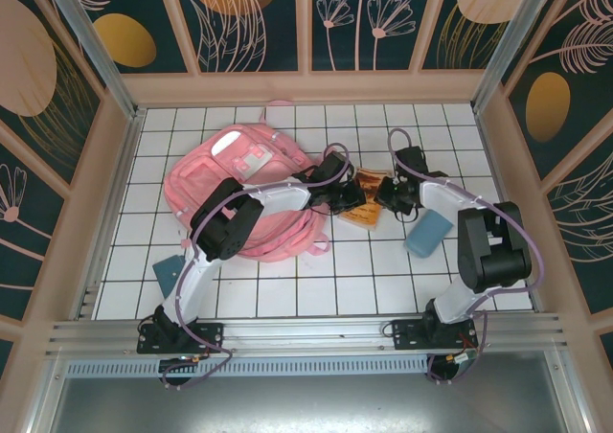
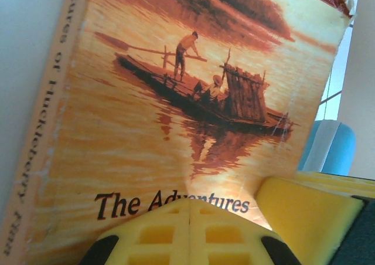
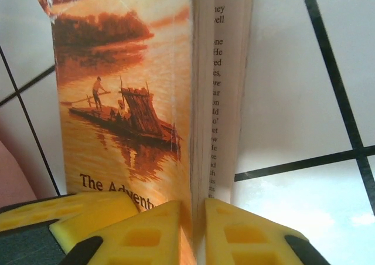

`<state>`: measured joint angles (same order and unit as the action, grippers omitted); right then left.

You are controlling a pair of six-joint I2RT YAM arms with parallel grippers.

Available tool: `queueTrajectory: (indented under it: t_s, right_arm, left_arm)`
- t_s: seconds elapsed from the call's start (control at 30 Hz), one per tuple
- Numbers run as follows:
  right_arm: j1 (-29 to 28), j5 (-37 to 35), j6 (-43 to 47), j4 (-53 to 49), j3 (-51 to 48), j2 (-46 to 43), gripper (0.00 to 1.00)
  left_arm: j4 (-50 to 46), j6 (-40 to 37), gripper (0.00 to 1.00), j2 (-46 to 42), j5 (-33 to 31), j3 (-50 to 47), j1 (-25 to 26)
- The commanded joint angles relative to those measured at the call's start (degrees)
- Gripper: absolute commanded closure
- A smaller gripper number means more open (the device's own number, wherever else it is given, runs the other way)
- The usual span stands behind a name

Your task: Pack books, pencil case, and school supplies into a backpack

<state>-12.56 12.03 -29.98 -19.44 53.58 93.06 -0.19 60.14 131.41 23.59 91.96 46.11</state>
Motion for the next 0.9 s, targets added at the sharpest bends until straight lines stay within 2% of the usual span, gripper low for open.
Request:
queueTrajectory:
  t_s: [0.0,0.07,0.13,0.33,0.47,0.67,0.87]
  right_arm:
    - [-1.3,0.0,0.9,-0.9,1.4,0.2,0.94]
    - [-1.0,-1.5,0.7,-1.0,1.1,-1.0,1.00]
    - [-0.7,-2.1,0.5,-0.5,0.6,-3.1,1.00]
    - [1.2,0.1,2.9,-0.6,0.3,-9.3,1.00]
    - [1.5,7.0,5.8,-0.9,1.4,-12.2,1.00]
    - [1.5,16.4,8.7,-2.0,4.4,-15.8,1.00]
    - [1.5,25.0,8.8,0.1,6.5,-18.9,1.00]
  left_arm:
    - [0.2,0.0,1.00,-0.3,1.8,-0.7,1.0]
    - [-0.8,-1.0,0.99,-1.2,1.5,0.3,1.1]
    - [-2.2,-2.7,0.95,-2.7,1.1,1.9,0.9]
    - [-5.8,-6.7,0.67,-8.7,-1.7,2.2,-1.6]
    - [-5.3,-7.8,0.51,-11.8,-1.9,-2.4,-4.3]
    - [1.1,-8.6,0.30,-18.4,4.7,-10.4,-7.7]
    - [1.1,-14.2,0.08,-26.7,5.9,-14.9,-10.7]
